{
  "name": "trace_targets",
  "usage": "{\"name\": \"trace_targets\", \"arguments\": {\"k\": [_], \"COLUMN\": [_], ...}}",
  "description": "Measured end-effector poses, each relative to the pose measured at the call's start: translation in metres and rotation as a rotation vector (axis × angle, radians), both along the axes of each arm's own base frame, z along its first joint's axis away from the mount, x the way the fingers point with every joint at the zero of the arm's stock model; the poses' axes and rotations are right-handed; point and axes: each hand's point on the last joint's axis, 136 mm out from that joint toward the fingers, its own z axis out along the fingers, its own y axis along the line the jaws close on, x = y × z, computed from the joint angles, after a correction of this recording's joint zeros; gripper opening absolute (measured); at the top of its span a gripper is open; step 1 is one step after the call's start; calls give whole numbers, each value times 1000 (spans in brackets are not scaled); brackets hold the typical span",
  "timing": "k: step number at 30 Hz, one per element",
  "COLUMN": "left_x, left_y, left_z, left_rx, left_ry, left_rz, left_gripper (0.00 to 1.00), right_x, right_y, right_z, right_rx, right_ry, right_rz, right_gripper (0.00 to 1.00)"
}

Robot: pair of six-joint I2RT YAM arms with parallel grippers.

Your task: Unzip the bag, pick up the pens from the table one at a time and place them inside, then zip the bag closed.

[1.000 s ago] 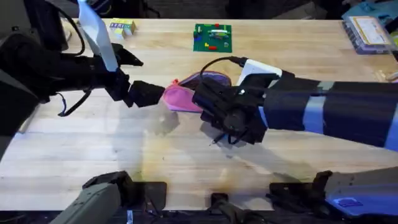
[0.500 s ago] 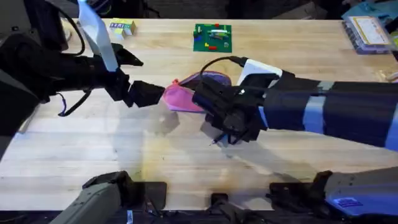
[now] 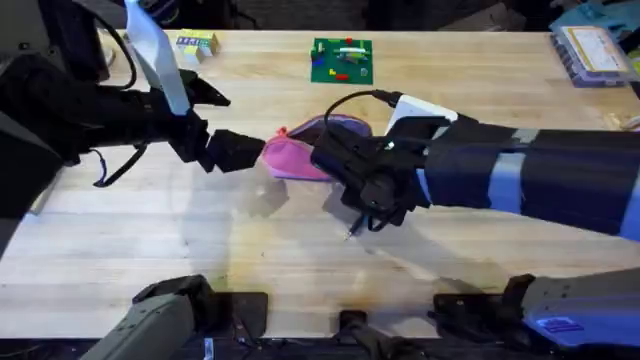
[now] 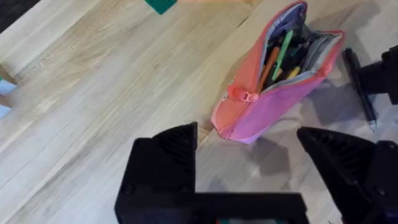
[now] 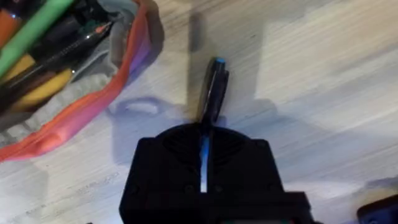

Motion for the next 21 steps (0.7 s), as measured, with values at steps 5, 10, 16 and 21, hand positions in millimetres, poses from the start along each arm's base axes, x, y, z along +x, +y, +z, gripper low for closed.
{"name": "trace_targets", "arguments": {"k": [5, 10, 16, 21], "left_x": [0, 0, 0, 0], "left_y": [0, 0, 0, 0], "left_z": [0, 0, 0, 0], "left_rx": [0, 0, 0, 0], "left_ry": [0, 0, 0, 0], "left_rz": [0, 0, 0, 0], "left_gripper": [993, 994, 994, 994], "right_x": [0, -7, -12, -4], "right_y": [-2, -13, -30, -36], "right_z": [1, 2, 19, 43], "right_rx": [-2, -45, -98, -99], "right_ry": [7, 34, 36, -18], "right_rz": [-7, -8, 7, 22], "right_gripper": [36, 31, 31, 32]}}
